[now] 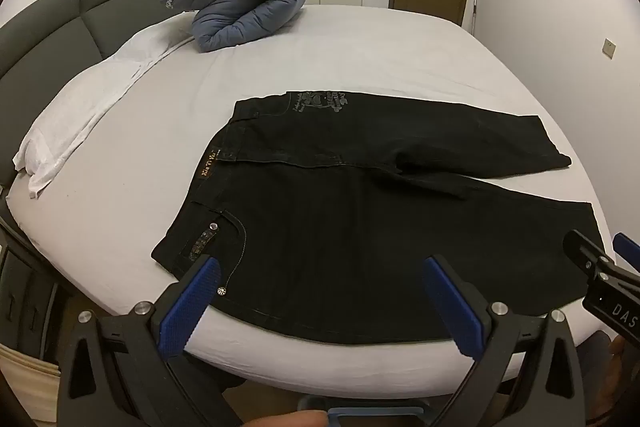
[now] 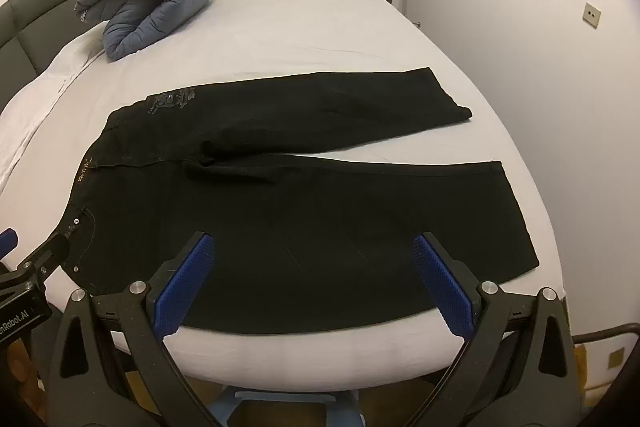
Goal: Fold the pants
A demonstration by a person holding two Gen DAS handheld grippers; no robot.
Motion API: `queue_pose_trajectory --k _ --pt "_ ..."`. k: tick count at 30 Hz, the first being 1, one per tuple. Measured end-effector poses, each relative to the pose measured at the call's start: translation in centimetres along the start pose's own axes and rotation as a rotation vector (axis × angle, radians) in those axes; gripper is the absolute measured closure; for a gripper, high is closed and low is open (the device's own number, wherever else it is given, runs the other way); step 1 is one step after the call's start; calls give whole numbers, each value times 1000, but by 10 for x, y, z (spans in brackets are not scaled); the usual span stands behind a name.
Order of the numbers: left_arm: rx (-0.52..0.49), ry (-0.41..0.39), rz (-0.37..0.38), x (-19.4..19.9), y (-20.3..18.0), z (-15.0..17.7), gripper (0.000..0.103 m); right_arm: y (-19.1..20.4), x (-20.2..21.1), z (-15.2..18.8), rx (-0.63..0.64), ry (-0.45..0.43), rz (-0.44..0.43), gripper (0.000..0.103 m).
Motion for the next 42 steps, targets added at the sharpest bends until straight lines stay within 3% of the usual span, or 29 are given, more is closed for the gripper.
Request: queue_pose_trajectory --k 42 --pt "0 4 9 0 2 8 0 9 9 4 30 -12 -4 2"
Point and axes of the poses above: each gripper's, at about its wrist camera, not at the fingertips, and x roughly against the way its jaws point, y to its left, z to its underside, the point moved 5 cm from there along -x, roughly the way its jaws point, and after that the axes turned 10 degrees about -x, right-handed, at the moved point
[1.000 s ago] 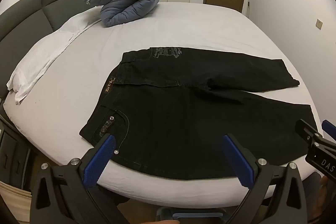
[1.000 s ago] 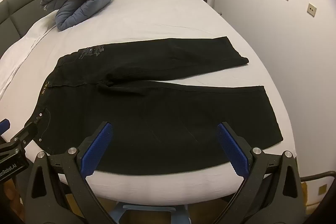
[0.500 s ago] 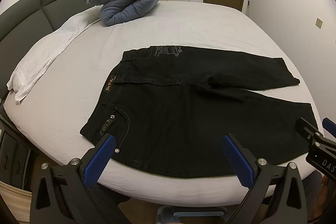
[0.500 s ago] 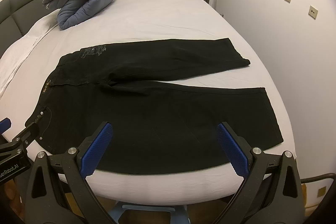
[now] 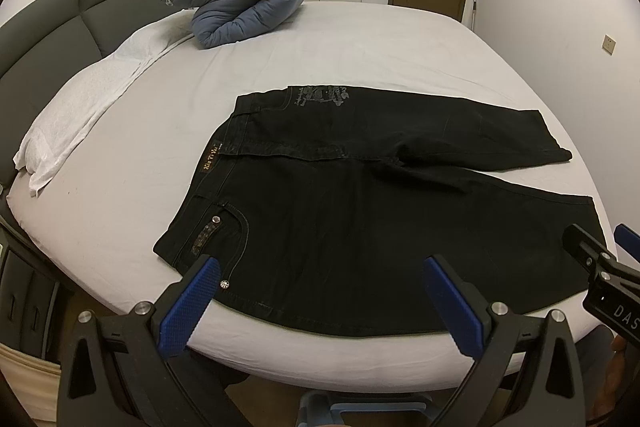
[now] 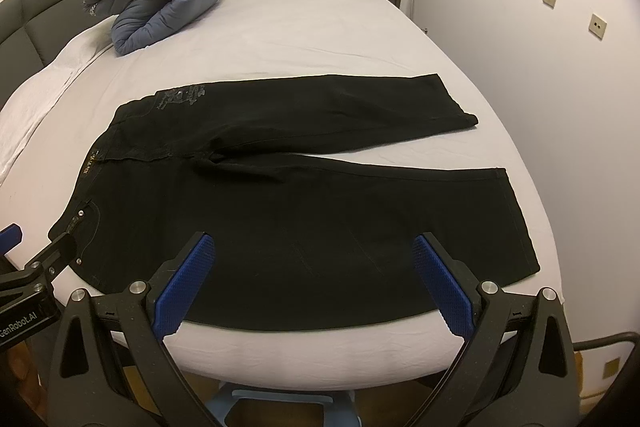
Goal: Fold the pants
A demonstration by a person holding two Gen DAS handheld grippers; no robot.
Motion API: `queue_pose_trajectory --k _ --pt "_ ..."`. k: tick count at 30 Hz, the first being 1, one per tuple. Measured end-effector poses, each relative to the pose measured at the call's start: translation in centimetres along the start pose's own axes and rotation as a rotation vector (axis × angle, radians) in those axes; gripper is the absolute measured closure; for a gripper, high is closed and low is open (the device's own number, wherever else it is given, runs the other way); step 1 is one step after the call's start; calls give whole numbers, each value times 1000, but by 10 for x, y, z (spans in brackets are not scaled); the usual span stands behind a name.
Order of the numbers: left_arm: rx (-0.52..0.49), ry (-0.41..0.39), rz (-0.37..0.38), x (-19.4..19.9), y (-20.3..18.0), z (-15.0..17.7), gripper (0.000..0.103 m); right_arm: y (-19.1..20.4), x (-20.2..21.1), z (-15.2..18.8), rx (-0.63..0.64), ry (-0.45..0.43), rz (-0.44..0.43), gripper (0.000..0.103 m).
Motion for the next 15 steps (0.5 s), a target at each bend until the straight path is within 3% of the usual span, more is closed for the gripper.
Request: queue_pose_trajectory --k 15 --pt "4 2 0 1 3 4 0 2 -1 2 7 5 -7 2"
Point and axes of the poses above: each gripper's, at about its wrist camera, not at the fingertips, and x roughly against the way its jaws point, y to its left, z to its underside, the point moved 5 cm from there along -x, roughly the way its jaws point, and after that the axes turned 10 degrees about -x, right-handed, at the moved point
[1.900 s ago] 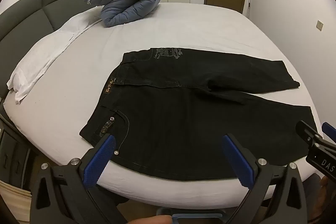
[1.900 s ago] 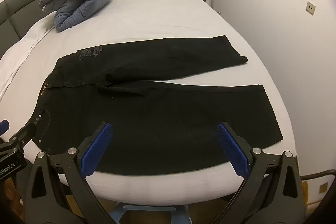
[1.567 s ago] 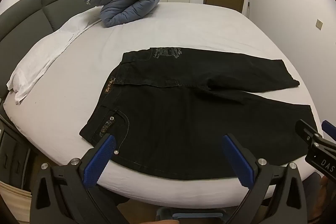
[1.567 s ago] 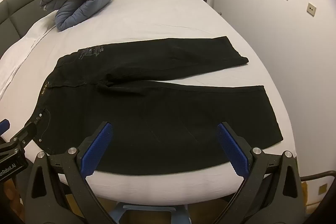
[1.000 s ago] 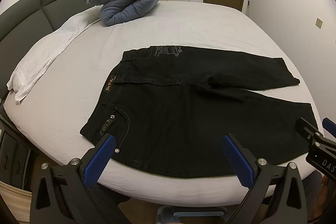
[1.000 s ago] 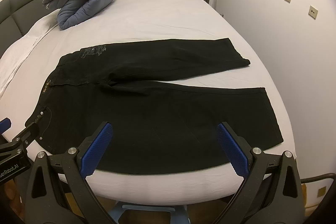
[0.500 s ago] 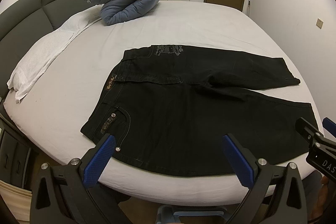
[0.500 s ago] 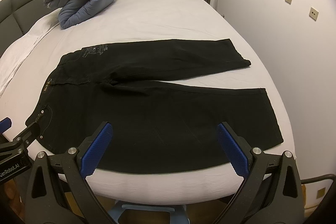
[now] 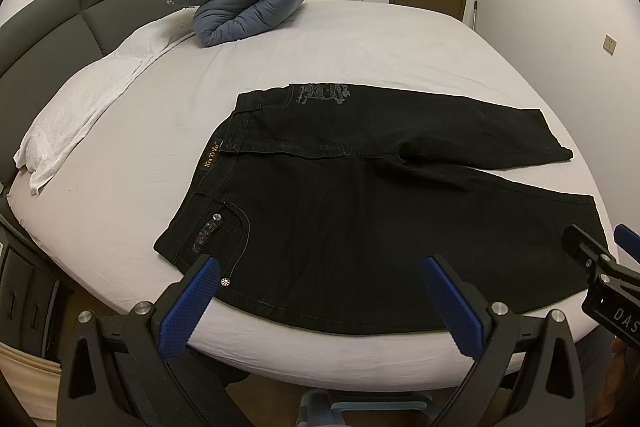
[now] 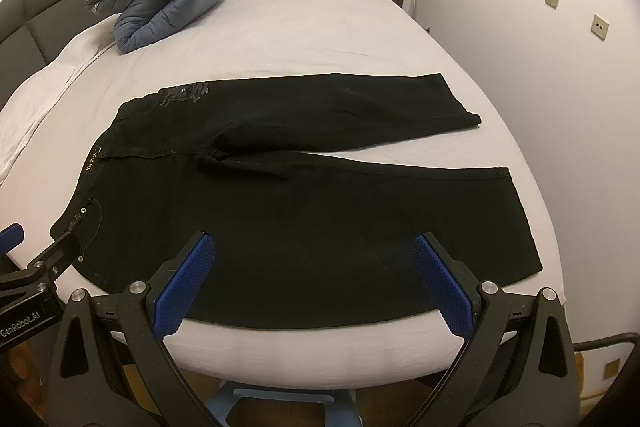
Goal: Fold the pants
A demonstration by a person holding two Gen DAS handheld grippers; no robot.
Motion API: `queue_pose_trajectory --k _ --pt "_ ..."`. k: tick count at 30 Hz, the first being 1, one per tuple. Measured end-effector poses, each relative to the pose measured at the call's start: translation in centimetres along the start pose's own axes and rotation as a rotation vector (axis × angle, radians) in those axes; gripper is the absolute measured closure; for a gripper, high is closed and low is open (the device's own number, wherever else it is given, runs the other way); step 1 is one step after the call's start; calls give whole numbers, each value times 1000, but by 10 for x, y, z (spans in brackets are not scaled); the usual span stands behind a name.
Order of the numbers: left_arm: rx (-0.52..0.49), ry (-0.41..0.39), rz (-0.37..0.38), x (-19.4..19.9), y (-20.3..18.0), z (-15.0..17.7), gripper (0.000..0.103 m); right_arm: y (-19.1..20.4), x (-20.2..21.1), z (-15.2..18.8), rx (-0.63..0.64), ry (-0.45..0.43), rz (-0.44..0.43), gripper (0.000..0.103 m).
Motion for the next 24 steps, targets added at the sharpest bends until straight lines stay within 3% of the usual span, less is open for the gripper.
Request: queue_pose_trajectory --k 24 --pt "-2 2 -1 0 0 -1 0 7 -1 5 7 2 -4 2"
Point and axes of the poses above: each gripper's, at about its wrist camera, not at the fingertips, and x roughly against the way its jaws point, y to its left, z to its underside, the point moved 5 cm from there along -x, roughly the way its jaws point, and after that the axes turned 10 degrees about -x, right-handed, at the moved point
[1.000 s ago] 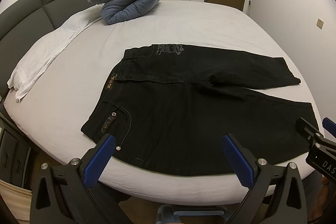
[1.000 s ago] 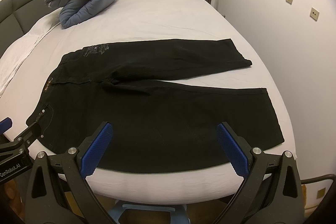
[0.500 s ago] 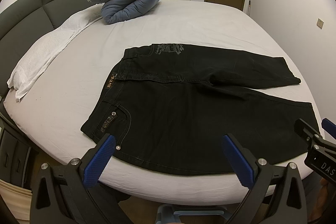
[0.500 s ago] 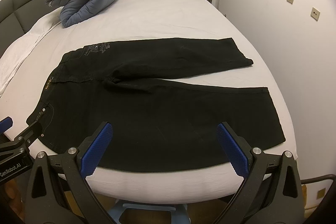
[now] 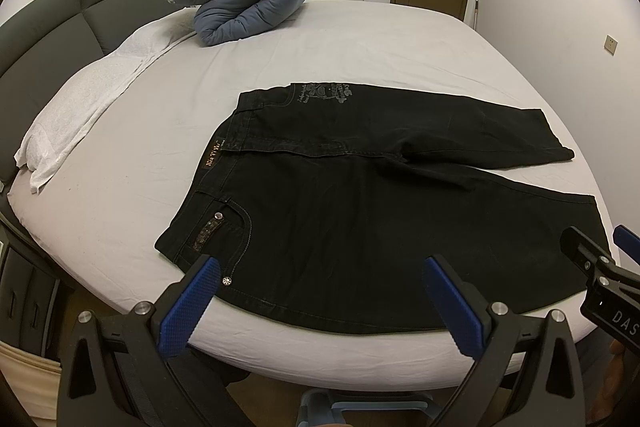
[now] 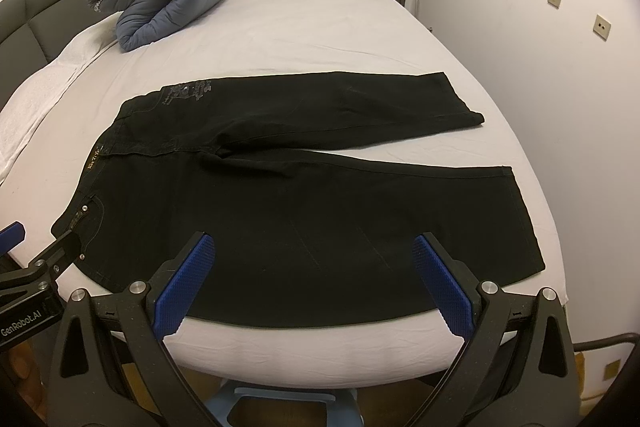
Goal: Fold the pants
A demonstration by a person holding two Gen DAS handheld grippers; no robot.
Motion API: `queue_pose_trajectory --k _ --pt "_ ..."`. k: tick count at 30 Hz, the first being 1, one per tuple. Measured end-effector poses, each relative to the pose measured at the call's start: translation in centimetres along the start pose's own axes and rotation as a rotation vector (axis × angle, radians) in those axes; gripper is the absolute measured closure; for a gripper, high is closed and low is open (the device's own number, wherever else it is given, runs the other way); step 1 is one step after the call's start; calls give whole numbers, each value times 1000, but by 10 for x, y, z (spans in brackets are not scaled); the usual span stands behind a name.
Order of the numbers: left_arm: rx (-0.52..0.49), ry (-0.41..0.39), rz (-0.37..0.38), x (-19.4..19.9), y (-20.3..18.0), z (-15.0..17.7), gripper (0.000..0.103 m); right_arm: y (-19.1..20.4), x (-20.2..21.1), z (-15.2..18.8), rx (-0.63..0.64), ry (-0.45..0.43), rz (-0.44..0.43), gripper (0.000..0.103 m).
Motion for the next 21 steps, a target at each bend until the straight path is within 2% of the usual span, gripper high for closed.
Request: queue_pose_trajectory --k 12,18,21 --pt "-4 -3 -12 2 3 4 0 3 -3 2 7 6 -5 2" --pt "-20 -25 -37 4 6 7 0 4 -7 2 16 14 -12 2" --pt "-46 -45 -38 1 9 -2 0 5 -13 -3 24 22 -28 2"
Point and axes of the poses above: each gripper's, at about its wrist camera, not at the fingertips, and x roughly against the way its jaws point, y to its left, z to its underside, the point moved 5 cm from there along -x, roughly the way its jaws point, and after that the axes turned 10 degrees about -x, right-handed, at the moved point
